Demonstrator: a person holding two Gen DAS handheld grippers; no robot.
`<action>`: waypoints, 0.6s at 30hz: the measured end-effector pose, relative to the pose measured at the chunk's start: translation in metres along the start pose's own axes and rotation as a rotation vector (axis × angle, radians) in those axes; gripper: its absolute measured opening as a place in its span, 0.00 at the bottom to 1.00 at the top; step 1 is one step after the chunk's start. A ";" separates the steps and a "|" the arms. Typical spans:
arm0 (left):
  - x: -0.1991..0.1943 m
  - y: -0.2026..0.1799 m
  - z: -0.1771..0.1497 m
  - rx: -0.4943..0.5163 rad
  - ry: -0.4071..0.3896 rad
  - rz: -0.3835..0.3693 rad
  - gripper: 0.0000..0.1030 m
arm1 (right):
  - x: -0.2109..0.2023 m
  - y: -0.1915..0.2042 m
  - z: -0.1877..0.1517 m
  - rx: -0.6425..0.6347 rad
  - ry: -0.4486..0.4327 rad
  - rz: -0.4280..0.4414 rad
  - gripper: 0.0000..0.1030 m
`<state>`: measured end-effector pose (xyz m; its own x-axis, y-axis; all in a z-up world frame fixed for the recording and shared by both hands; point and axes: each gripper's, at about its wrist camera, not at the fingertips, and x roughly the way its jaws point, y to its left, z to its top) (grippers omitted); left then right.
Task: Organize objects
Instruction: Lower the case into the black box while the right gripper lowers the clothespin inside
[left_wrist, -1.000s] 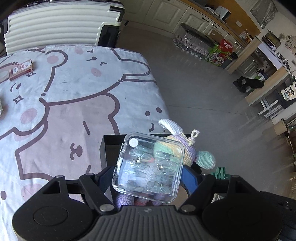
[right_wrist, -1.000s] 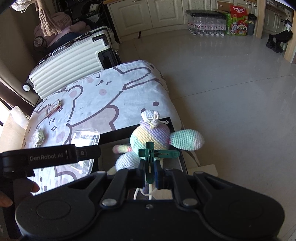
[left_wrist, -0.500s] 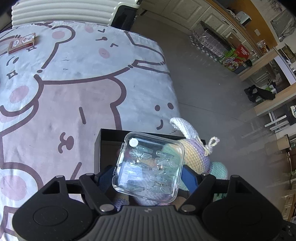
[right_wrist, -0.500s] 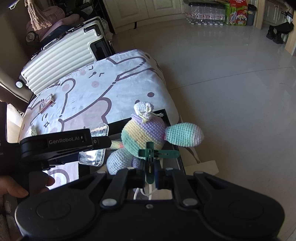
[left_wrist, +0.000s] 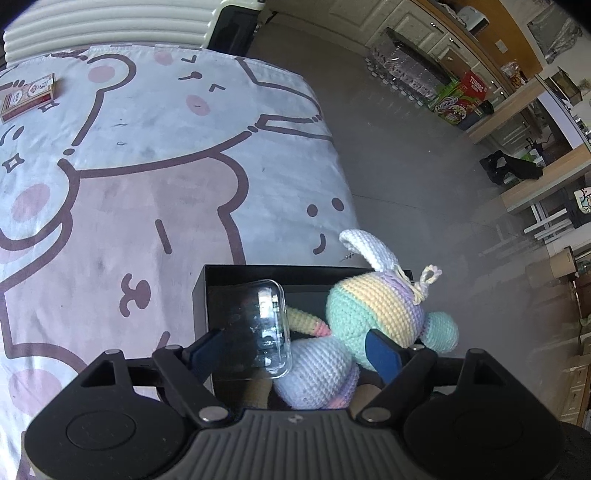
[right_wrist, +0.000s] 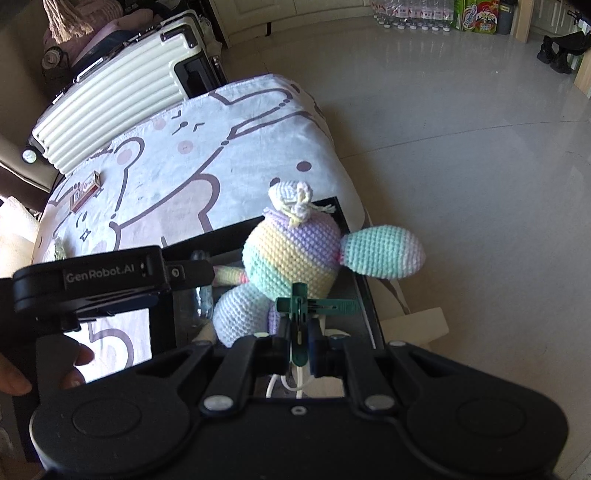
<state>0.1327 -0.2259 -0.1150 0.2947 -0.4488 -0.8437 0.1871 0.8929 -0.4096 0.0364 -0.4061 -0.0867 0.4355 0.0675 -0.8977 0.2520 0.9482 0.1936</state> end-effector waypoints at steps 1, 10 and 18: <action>-0.001 0.000 0.000 0.008 0.000 0.000 0.81 | 0.002 0.000 0.000 0.002 0.008 -0.001 0.09; -0.012 -0.010 -0.001 0.147 -0.016 0.071 0.81 | 0.013 -0.001 -0.002 0.046 0.061 -0.014 0.11; -0.018 -0.018 -0.007 0.241 -0.018 0.109 0.81 | 0.012 -0.002 -0.002 0.039 0.065 -0.058 0.17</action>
<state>0.1180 -0.2340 -0.0949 0.3417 -0.3528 -0.8711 0.3703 0.9024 -0.2202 0.0395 -0.4064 -0.0980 0.3622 0.0343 -0.9315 0.3088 0.9385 0.1546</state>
